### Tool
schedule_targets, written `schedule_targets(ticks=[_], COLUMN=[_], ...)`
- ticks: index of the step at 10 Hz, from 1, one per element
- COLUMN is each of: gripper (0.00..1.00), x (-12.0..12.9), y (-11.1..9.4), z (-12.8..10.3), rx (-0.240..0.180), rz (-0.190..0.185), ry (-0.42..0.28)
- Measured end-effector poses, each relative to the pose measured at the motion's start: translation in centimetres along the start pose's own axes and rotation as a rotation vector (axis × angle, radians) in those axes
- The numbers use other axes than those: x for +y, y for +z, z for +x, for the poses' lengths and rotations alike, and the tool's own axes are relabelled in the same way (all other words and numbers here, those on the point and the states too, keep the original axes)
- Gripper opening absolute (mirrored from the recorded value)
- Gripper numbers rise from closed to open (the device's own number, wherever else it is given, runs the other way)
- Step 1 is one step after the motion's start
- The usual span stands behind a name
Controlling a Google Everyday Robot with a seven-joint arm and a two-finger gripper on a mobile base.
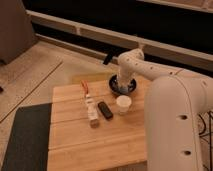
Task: Place the white sponge in the ceramic bowl
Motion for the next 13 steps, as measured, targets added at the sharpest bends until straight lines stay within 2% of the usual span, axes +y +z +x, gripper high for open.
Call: schedule_targets(ticks=[4,5,8,10,13], gripper=[0.0,0.0,0.0,0.0,0.0], x=[3.3,4.0,5.8,7.1,10.1], y=[1.8,2.4,5.5,6.9,6.7], z=[-3.9,-4.2,-3.5,-3.6,-4.6], rx=[-0.002,0.003,0.048,0.061,0.048], rz=[-0.054,-0.069,-0.129,-0.177,-0.226], ry=[-0.134,-0.153,-0.159,-0.151,-0.16])
